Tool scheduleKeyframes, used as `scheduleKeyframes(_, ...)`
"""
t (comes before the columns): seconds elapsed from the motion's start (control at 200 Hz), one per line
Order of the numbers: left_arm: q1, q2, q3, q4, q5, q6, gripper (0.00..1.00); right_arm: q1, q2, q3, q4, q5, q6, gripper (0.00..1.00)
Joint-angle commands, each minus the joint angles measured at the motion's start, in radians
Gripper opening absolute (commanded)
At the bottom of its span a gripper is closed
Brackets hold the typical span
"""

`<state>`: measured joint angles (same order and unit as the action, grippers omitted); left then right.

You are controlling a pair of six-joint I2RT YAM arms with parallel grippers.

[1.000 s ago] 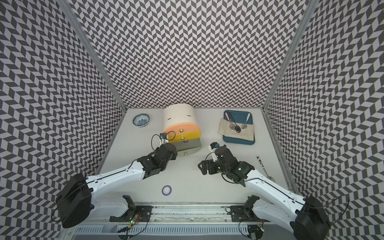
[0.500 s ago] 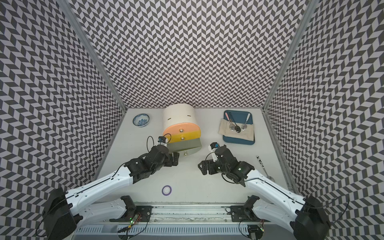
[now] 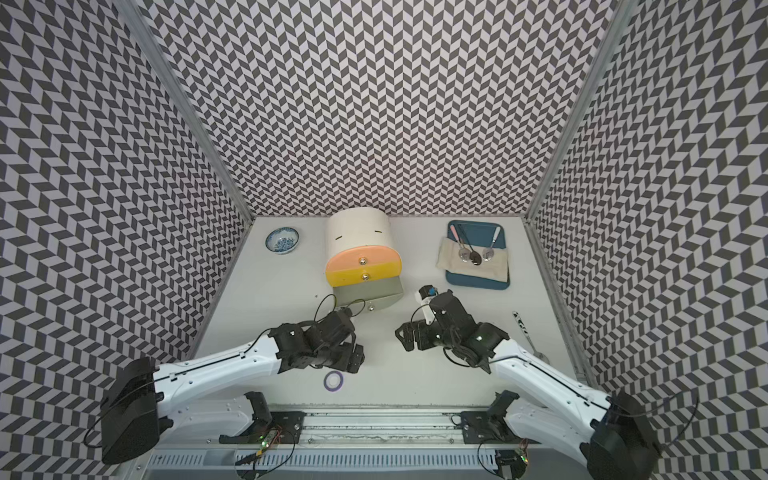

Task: Place the transparent tape into the drawer according to color
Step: Pick up the tape at the center of the board.

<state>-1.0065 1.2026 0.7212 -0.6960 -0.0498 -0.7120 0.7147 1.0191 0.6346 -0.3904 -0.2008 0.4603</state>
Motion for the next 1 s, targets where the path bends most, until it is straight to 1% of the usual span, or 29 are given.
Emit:
scheduleKeyframes(0.0,-0.054,0.005,-0.026,-0.058,0.020,-0.079,0.87,-0.006,-0.015,-0.011,0.015,-0.010,-0.009,1.00)
scheduleKeyframes(0.155,-0.119,0.037,-0.041,-0.061,-0.001,-0.122,0.81,-0.006,-0.025,-0.028,0.026,-0.008,-0.003,1.00)
scheduleKeyframes(0.335,-0.184,0.091,-0.033,-0.079,-0.051,-0.172,0.71,-0.006,-0.029,-0.033,0.026,-0.012,0.000,1.00)
scheduleKeyframes(0.556,-0.202,0.150,-0.015,-0.110,-0.105,-0.185,0.63,-0.006,-0.038,-0.036,0.027,-0.006,0.005,1.00)
scheduleKeyframes(0.681,-0.203,0.160,-0.003,-0.121,-0.131,-0.188,0.61,-0.006,-0.040,-0.037,0.026,-0.005,0.005,1.00)
scheduleKeyframes(0.861,-0.204,0.191,-0.015,-0.086,-0.104,-0.180,0.57,-0.008,-0.037,-0.036,0.022,-0.003,0.003,1.00)
scheduleKeyframes(0.996,-0.205,0.207,-0.011,-0.080,-0.097,-0.169,0.49,-0.008,-0.042,-0.036,0.018,0.001,0.001,1.00)
